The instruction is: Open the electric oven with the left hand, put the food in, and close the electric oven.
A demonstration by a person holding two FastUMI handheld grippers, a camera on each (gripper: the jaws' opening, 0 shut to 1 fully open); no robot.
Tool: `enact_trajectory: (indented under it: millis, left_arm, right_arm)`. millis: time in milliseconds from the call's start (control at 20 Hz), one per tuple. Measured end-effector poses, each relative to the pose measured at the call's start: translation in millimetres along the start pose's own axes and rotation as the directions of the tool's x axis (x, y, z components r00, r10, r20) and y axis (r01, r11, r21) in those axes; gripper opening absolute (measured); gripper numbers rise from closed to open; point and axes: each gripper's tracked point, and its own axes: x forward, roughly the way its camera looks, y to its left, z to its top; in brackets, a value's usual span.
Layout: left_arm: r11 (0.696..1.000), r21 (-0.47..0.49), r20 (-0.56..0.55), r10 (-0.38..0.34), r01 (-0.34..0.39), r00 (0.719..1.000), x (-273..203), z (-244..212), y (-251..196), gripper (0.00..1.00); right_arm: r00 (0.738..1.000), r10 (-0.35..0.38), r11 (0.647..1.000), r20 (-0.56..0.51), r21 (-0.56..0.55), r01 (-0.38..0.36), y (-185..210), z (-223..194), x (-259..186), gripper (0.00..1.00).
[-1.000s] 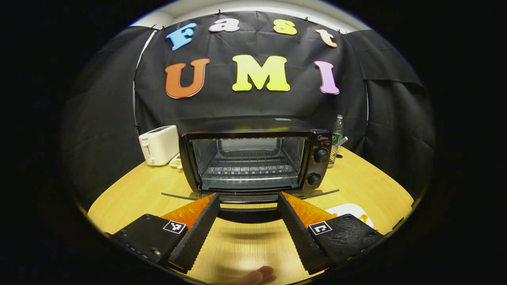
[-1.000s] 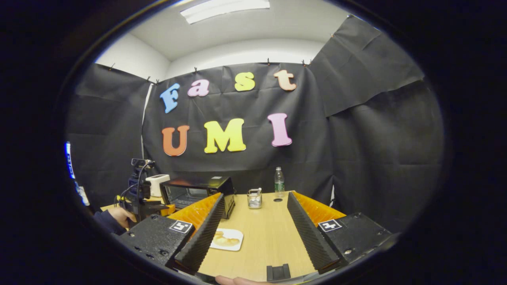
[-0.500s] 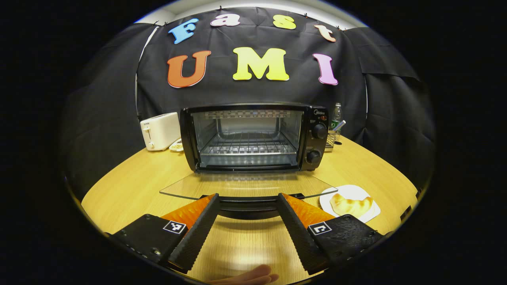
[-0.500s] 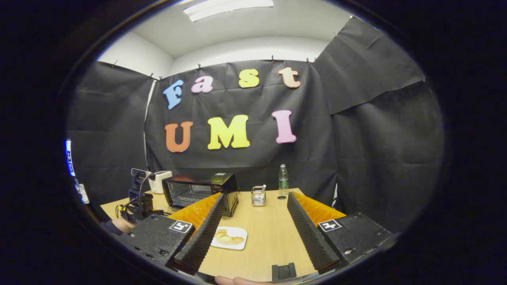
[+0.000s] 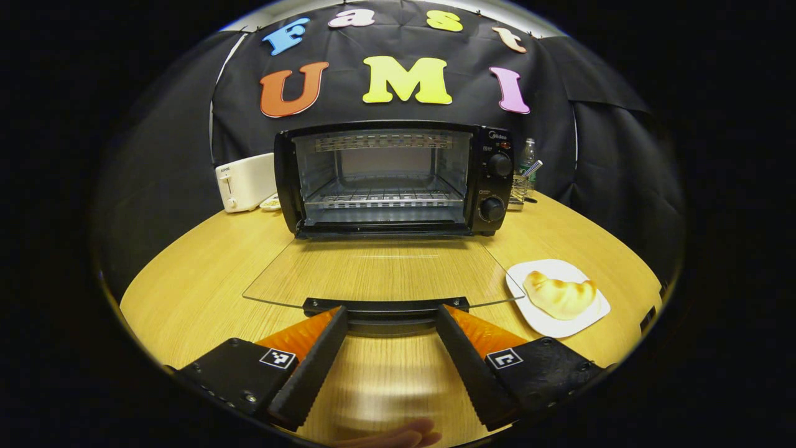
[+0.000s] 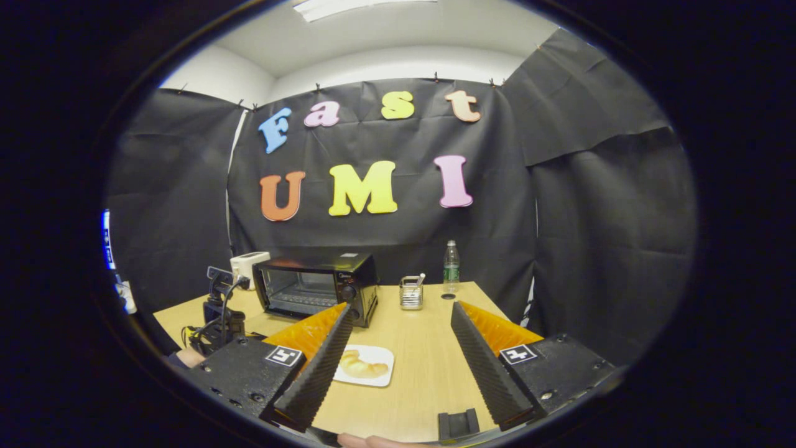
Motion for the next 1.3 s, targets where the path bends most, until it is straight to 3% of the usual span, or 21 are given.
enact_trajectory:
  millis: [350,600,800,950,1100,1300]
  left_arm:
    - [1.0,-0.013,-0.012,-0.012,0.012,1.0,-8,-5,10,0.95]
    - [1.0,-0.027,0.147,-0.007,0.011,0.989,-58,41,24,0.95]
    - [0.998,-0.037,0.251,0.065,-0.058,0.966,-113,85,46,0.95]
    - [0.998,-0.052,0.323,0.062,-0.048,0.944,-155,115,47,1.0]
    - [0.998,-0.033,0.386,0.067,-0.059,0.92,-191,132,50,0.95]
    - [0.993,0.014,0.453,0.1,-0.119,0.886,-234,141,59,0.95]
  right_arm:
    - [0.999,-0.007,1.0,-0.039,-0.022,0.007,8,-20,14,0.99]
    - [0.995,-0.034,0.999,-0.093,-0.043,0.03,7,-48,35,0.99]
    - [0.984,-0.03,0.999,-0.173,-0.04,0.024,11,-80,55,1.0]
    - [0.974,-0.02,0.999,-0.225,-0.045,0.01,14,-104,68,1.0]
    - [0.96,-0.012,0.999,-0.281,-0.033,0.003,12,-126,79,1.0]
    - [0.918,-0.033,0.999,-0.395,0.001,0.037,-7,-172,97,0.98]
